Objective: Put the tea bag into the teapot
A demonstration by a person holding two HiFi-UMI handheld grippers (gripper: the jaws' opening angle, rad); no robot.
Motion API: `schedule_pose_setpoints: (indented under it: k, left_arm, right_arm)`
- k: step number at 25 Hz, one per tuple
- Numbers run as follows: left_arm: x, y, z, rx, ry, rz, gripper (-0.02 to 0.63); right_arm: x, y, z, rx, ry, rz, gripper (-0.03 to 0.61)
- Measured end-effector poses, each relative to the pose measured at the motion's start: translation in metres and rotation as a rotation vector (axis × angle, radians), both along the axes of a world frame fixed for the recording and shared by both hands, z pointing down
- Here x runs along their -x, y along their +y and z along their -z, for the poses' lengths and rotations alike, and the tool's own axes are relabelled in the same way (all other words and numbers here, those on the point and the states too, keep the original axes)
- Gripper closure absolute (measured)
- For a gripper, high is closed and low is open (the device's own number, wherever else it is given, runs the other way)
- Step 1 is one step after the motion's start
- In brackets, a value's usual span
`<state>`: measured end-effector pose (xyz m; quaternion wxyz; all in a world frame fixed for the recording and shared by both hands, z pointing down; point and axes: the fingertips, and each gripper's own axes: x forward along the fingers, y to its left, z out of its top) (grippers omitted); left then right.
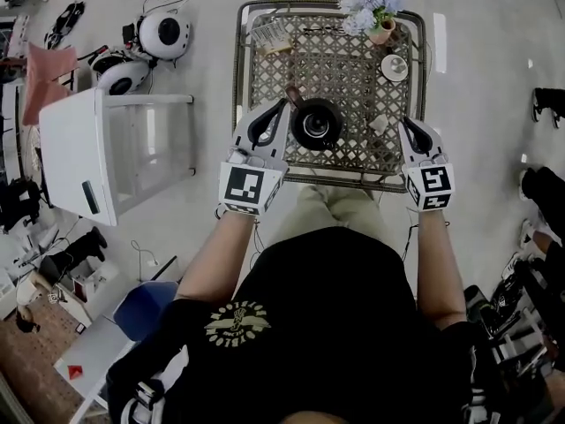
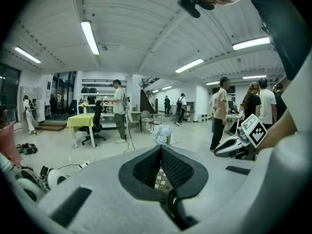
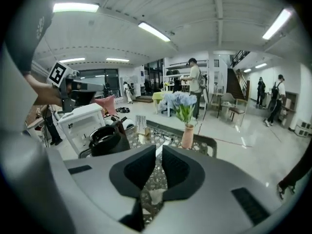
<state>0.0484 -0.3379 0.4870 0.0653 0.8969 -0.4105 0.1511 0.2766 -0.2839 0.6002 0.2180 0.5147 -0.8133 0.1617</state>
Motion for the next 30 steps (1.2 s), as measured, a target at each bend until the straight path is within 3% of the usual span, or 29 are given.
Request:
schedule_pose_setpoints:
  k: [5, 8, 11, 19, 20, 21, 22, 30]
  left_arm:
    - [0.015, 0.009, -0.029, 0.048, -0.031, 0.026, 0.618]
    - [0.027, 0.012, -0.033, 0.065, -0.046, 0.051, 0.618]
    - [0.034, 0.014, -0.039, 0.078, -0.05, 0.076, 0.618]
    - [0.056, 0.019, -0.04, 0.088, -0.076, 0.122, 0.618]
    - [0.06, 0.02, -0.039, 0.088, -0.08, 0.127, 0.618]
    - [0.063, 0.021, -0.038, 0.086, -0.083, 0.133, 0.618]
    - [0.067, 0.022, -0.036, 0.084, -0.083, 0.139, 0.618]
    - [0.08, 0.032, -0.017, 0.056, -0.067, 0.148, 0.618]
  right_arm:
    - [0.0, 0.008, -0.078, 0.112, 0.002, 0.001, 0.557]
    - [-0.001, 0.015, -0.107, 0.172, -0.024, -0.017, 0.409]
    - [-0.001, 0.018, -0.14, 0.226, -0.005, -0.006, 0.364]
    - [0.004, 0.014, -0.204, 0.345, 0.042, 0.02, 0.35]
    - [0.005, 0.016, -0.21, 0.368, 0.062, 0.031, 0.351]
    - [0.006, 0.018, -0.214, 0.391, 0.089, 0.042, 0.432]
    - [0.007, 0.019, -0.216, 0.404, 0.111, 0.049, 0.569]
    - [0.01, 0.018, -0.179, 0.359, 0.088, 0.022, 0.569]
